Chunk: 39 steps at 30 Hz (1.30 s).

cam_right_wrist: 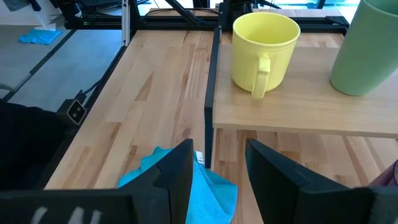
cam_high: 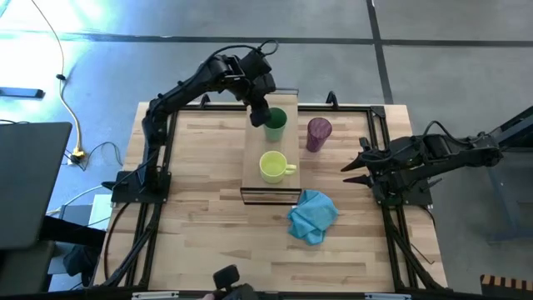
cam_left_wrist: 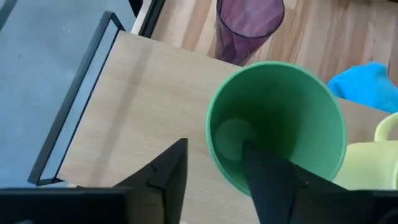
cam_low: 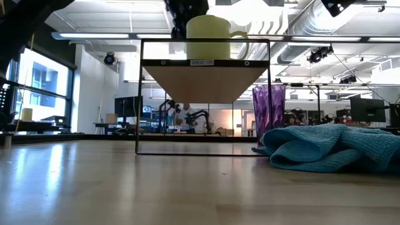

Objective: Stack small to large cups/mugs on shelf
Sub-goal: Put the violet cup on the shelf

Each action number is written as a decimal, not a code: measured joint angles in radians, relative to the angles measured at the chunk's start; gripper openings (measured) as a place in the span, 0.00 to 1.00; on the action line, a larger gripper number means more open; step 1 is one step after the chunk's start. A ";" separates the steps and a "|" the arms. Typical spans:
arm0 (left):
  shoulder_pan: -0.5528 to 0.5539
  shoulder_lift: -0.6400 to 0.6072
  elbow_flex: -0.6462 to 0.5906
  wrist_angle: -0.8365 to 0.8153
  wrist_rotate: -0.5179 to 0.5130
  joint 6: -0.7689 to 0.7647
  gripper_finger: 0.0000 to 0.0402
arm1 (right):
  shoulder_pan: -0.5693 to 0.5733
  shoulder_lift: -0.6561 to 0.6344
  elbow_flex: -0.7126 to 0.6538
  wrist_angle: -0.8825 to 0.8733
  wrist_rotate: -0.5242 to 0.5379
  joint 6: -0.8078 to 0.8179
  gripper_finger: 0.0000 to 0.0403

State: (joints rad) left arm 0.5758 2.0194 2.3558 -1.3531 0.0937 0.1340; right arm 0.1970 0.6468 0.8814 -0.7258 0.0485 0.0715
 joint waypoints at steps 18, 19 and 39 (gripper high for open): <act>-0.030 -0.174 0.000 -0.144 0.072 -0.015 0.50 | 0.000 0.000 0.000 0.038 0.184 -0.119 0.35; -0.035 -0.187 0.000 -0.147 0.072 -0.014 0.50 | -0.001 0.000 0.000 0.043 0.238 -0.114 0.35; -0.301 -0.494 -0.221 -0.028 0.083 -0.034 0.46 | -0.077 -0.052 0.000 0.022 0.643 0.043 0.35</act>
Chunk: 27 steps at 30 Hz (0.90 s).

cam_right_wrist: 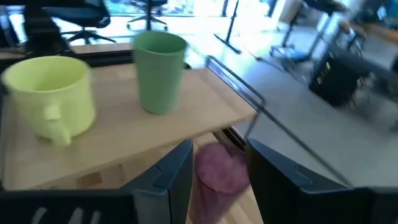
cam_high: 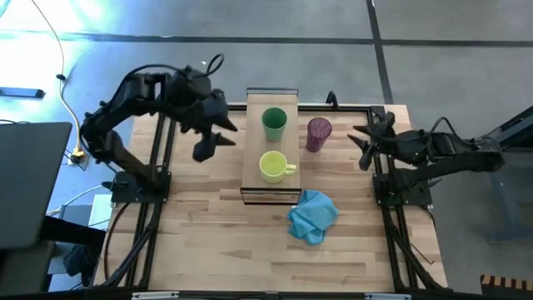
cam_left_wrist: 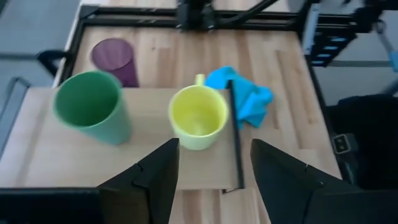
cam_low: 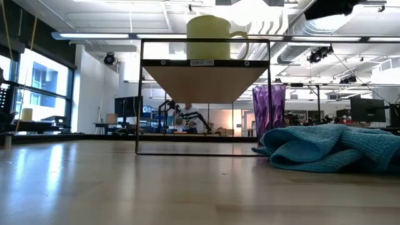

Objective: Stack small to large cups/mugs on shelf
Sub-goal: Put the violet cup on the shelf

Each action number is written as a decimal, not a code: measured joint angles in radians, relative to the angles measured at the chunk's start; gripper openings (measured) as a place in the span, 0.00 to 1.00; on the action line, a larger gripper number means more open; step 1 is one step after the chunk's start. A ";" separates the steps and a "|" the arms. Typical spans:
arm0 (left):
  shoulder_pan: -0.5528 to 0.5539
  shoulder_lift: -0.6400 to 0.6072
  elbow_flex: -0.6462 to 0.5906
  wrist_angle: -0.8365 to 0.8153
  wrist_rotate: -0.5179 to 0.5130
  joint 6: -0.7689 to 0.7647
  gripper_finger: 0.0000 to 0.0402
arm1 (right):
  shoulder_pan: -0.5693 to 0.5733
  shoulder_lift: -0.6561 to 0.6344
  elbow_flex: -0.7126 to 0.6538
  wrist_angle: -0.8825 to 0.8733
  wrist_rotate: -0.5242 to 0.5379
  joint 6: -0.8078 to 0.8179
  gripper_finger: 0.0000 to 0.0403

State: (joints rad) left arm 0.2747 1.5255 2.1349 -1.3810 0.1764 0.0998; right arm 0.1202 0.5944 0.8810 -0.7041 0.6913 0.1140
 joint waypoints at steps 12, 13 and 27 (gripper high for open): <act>-0.067 -0.285 -0.520 0.305 -0.010 -0.004 0.46 | -0.281 -0.080 0.000 -0.017 -0.315 0.141 0.35; -0.066 -0.310 -0.570 0.335 -0.009 -0.009 0.46 | -0.310 -0.079 0.000 -0.015 -0.349 0.141 0.35; -0.067 -0.534 -1.028 0.696 0.053 -0.060 0.46 | -0.687 0.067 0.000 0.117 -0.835 0.002 0.35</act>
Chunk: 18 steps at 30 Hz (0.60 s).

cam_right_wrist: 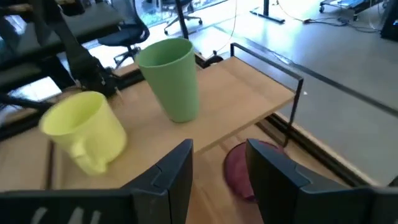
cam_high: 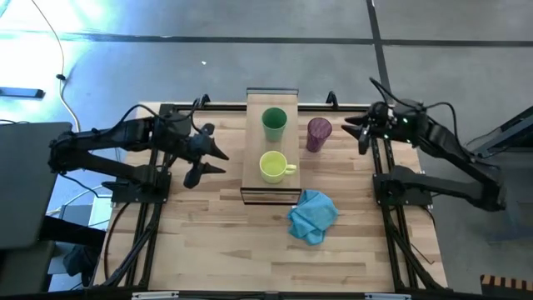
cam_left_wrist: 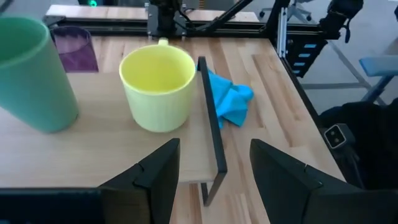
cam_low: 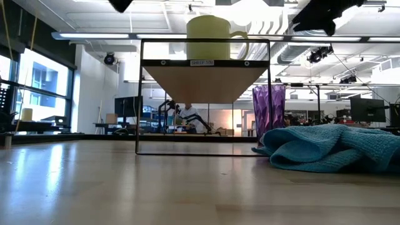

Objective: Stack small to large cups/mugs on shelf
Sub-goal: Put the violet cup on the shelf

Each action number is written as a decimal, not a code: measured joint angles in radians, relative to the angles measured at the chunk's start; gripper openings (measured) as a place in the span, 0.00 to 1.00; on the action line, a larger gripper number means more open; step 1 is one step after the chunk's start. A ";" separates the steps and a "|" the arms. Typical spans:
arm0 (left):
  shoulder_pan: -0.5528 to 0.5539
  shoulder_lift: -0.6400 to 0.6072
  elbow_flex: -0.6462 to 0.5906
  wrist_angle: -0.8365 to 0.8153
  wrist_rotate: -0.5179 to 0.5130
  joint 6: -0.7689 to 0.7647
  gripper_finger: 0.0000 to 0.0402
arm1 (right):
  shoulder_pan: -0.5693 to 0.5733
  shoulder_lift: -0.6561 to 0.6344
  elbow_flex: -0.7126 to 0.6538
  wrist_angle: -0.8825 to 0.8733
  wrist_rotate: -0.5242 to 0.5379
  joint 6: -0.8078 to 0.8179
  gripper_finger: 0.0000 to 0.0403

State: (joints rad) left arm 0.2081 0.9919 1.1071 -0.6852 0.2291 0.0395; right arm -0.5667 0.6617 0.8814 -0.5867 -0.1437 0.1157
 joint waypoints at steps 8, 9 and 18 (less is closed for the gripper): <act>0.001 -0.002 -0.079 0.010 0.010 -0.068 0.46 | -0.214 0.148 0.054 -0.020 -0.168 -0.186 0.35; 0.001 -0.002 -0.085 0.011 0.017 -0.072 0.46 | -0.237 0.173 0.070 -0.031 -0.181 -0.209 0.35; 0.001 -0.002 -0.135 0.070 0.042 -0.075 0.46 | -0.338 0.463 0.277 -0.262 -0.299 -0.487 0.35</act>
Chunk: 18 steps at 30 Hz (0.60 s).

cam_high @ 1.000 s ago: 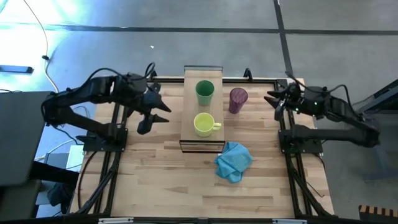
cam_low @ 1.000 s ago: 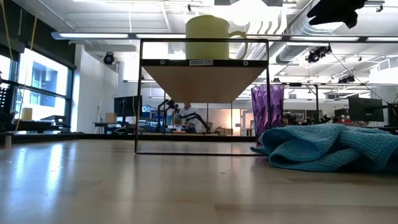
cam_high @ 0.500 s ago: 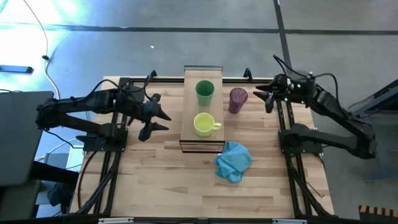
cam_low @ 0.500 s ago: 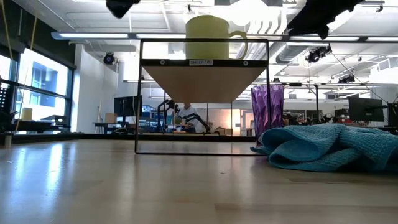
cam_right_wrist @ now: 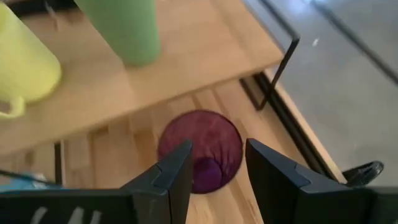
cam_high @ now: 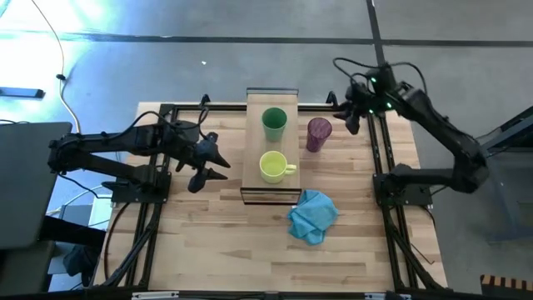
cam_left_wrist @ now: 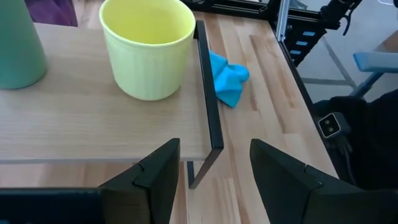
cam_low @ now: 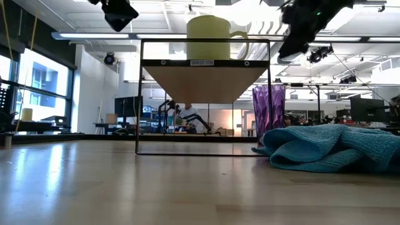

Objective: Stack small to large cups/mugs on shelf
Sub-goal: Put the violet cup on the shelf

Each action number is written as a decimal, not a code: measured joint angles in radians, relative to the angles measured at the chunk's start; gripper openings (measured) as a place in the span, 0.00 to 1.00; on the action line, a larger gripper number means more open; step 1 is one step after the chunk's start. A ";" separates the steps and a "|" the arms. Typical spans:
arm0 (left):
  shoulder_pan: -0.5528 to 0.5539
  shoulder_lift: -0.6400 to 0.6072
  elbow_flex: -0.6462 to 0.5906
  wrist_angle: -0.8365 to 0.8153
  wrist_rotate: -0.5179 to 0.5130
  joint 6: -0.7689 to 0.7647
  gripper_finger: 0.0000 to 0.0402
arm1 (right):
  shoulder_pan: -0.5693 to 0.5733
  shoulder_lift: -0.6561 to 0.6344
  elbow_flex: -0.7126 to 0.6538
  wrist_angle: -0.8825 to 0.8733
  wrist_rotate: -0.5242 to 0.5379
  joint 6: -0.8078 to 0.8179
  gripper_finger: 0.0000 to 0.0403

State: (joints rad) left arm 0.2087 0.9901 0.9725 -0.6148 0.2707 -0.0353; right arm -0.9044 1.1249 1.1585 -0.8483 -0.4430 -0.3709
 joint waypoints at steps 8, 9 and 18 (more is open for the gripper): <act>0.000 0.000 -0.028 0.029 0.011 -0.031 0.46 | -0.001 0.266 0.227 -0.167 0.001 -0.197 0.35; 0.000 0.000 -0.033 0.030 0.011 -0.035 0.46 | -0.001 0.292 0.250 -0.181 0.001 -0.217 0.35; 0.000 0.000 -0.065 0.040 0.007 -0.039 0.46 | 0.014 0.444 0.321 -0.220 0.108 -0.379 0.35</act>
State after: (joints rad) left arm 0.2089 0.9901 0.9080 -0.5750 0.2776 -0.0746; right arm -0.8902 1.5686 1.4799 -1.0683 -0.3347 -0.7501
